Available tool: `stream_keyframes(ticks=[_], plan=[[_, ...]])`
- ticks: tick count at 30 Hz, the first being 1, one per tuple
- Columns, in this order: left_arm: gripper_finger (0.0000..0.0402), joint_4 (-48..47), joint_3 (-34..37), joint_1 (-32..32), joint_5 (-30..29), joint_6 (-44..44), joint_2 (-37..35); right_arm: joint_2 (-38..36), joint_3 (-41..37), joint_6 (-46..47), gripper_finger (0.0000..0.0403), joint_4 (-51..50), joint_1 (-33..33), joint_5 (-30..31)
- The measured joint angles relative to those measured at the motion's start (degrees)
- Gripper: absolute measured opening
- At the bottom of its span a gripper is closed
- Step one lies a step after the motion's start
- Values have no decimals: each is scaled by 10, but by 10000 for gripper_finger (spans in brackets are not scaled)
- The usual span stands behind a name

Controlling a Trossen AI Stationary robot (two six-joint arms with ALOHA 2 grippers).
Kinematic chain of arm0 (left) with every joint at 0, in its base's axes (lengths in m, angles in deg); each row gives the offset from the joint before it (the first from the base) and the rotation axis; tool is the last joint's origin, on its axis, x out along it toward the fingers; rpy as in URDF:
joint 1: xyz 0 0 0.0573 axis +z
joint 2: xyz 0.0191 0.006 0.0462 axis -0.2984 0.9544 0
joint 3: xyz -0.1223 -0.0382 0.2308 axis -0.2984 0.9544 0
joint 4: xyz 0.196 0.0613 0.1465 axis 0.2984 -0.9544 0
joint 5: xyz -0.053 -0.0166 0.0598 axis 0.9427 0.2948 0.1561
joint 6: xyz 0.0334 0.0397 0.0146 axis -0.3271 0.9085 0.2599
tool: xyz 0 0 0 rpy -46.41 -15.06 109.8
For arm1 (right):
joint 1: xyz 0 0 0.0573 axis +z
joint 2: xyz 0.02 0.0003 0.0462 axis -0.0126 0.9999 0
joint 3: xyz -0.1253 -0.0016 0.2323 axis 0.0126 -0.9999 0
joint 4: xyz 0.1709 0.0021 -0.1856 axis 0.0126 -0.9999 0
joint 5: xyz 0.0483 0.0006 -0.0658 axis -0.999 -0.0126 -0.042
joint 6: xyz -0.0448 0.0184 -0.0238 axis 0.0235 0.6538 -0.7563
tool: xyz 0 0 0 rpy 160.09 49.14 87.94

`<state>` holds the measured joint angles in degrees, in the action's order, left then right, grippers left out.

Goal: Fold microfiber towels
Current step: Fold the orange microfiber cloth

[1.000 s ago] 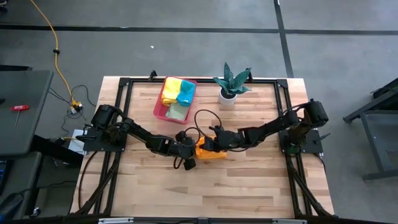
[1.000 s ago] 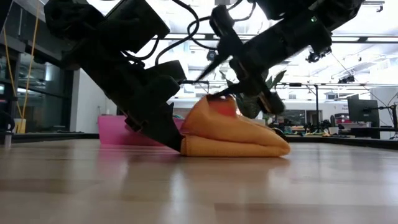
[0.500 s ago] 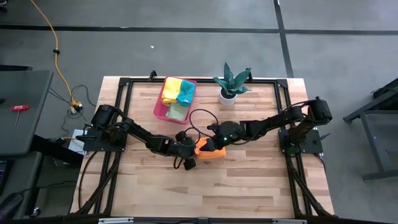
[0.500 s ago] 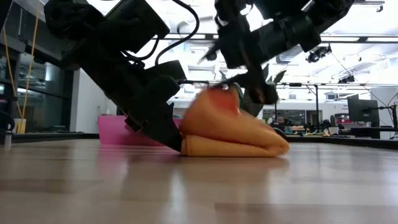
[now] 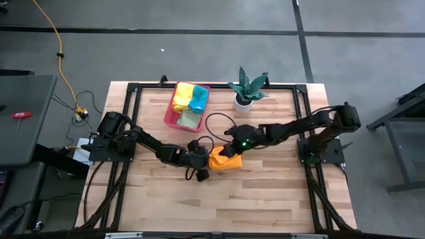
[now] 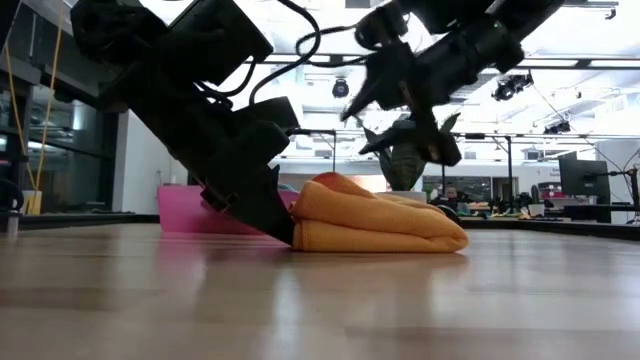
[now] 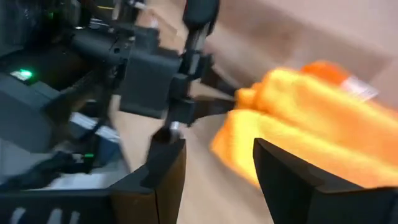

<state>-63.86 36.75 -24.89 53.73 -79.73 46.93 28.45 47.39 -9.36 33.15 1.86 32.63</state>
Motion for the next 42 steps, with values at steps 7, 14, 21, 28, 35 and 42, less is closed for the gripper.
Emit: stream_keyframes(ticks=[7,14,21,28,35,42], plan=[[0,0,0,0,-1,0,0,-34,0,-81,72,-190,2,76],[0,-1,0,0,-2,0,0,40,0,-115,14,-109,29,103],[0,-1,0,0,-2,5,0,105,1,-105,7,-65,30,108],[0,-64,1,1,34,39,-41,74,0,-155,5,-72,6,110],[0,-214,2,0,0,84,-163,-48,0,-254,1,-132,-11,123],[0,-134,12,35,3,201,-261,-184,0,-297,0,-275,-8,174]])
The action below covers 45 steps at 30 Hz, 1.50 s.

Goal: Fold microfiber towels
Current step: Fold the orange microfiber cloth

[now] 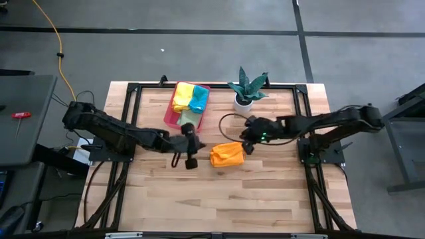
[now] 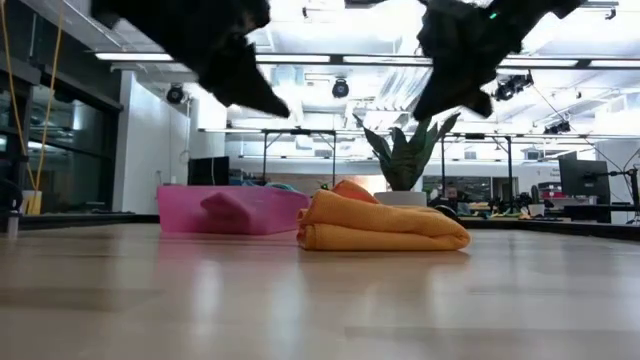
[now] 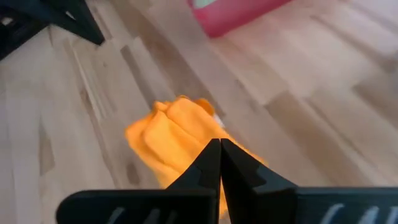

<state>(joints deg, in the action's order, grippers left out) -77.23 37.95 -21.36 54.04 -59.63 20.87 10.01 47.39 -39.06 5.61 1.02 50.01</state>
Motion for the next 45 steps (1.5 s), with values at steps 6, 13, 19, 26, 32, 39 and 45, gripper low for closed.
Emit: stream_keyframes(ticks=[6,13,19,26,32,39,45], plan=[[0,46,-40,60,76,55,57,-85,0,40,0,-58,17,74],[0,48,-147,85,151,114,212,-120,0,72,0,-62,25,124],[0,42,-198,87,202,136,305,-120,0,79,0,-72,25,123],[0,-49,-199,87,203,72,322,-120,0,83,0,-76,25,123],[0,-78,-200,69,190,-147,320,-120,0,86,0,-77,25,123],[0,-30,-197,15,133,-499,323,-120,0,90,0,-77,25,123],[0,58,-196,-20,135,-617,324,-120,0,88,0,-78,25,124]])
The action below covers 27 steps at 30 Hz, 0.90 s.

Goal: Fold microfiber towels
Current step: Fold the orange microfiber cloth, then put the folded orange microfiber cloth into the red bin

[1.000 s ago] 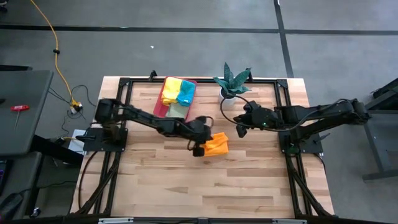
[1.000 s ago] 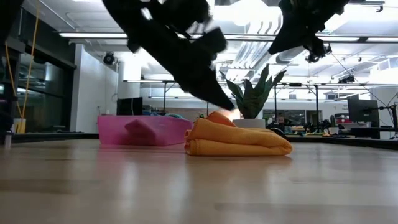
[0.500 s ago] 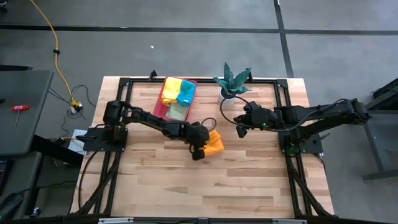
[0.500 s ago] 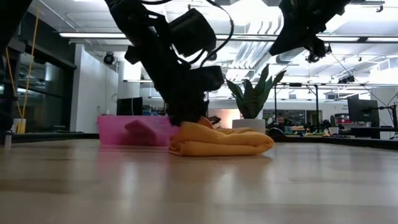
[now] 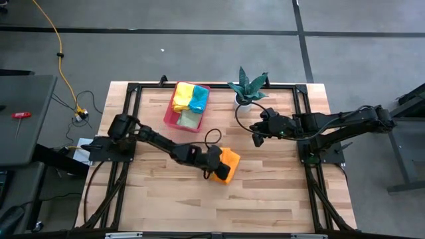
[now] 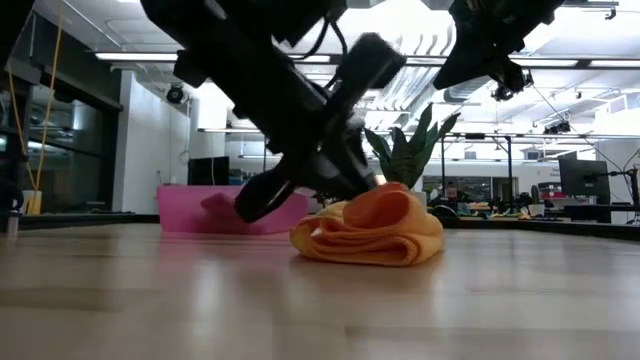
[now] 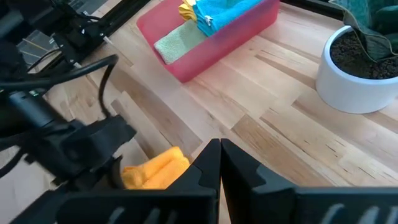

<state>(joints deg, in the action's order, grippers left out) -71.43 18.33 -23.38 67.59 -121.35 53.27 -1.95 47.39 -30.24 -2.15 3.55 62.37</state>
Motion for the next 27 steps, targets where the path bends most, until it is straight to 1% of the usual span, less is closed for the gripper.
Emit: stream_keyframes(ticks=[3,6,9,12,15,17,19,21,23,27], plan=[[0,16,0,-3,5,3,-4,0,0,0,0,0,0,2],[0,7,0,10,14,54,-19,0,0,0,0,0,0,10],[0,-27,0,34,22,129,-57,0,0,0,0,-1,0,10],[0,-78,0,66,22,225,-103,0,0,0,0,-1,0,10],[1,-103,-1,102,23,339,-144,0,0,0,0,-1,0,15],[7,-99,-2,125,32,404,-159,0,0,0,0,0,0,24],[20,-108,-2,149,64,459,-165,0,0,0,0,1,0,25],[42,-108,-1,167,98,503,-162,0,0,0,0,2,0,25],[72,-106,-1,179,126,546,-156,0,0,0,0,2,0,25],[145,-98,0,185,158,616,-136,0,0,1,0,2,0,26]])
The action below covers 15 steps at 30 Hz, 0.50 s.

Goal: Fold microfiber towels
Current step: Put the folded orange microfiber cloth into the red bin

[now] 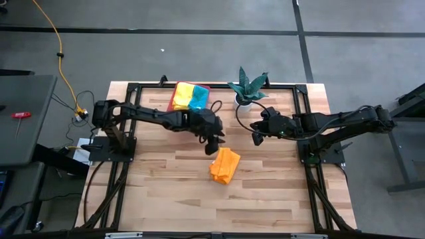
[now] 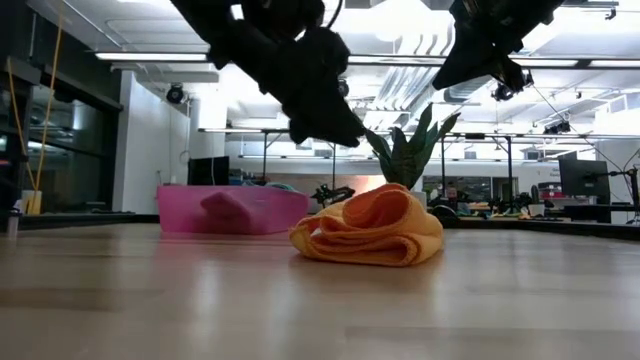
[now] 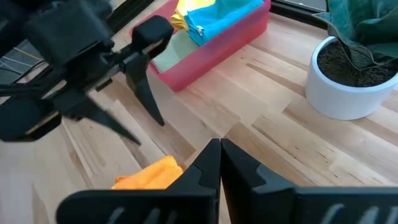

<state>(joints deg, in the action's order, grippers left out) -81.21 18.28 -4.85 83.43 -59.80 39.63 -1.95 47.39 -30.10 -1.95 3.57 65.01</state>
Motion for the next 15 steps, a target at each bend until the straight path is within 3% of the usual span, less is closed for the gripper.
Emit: stream_keyframes(ticks=[8,15], plan=[[263,8,0,-6,-2,56,17,0,0,7,0,0,0,2],[288,14,-1,-6,29,42,20,0,0,15,0,0,0,9]])
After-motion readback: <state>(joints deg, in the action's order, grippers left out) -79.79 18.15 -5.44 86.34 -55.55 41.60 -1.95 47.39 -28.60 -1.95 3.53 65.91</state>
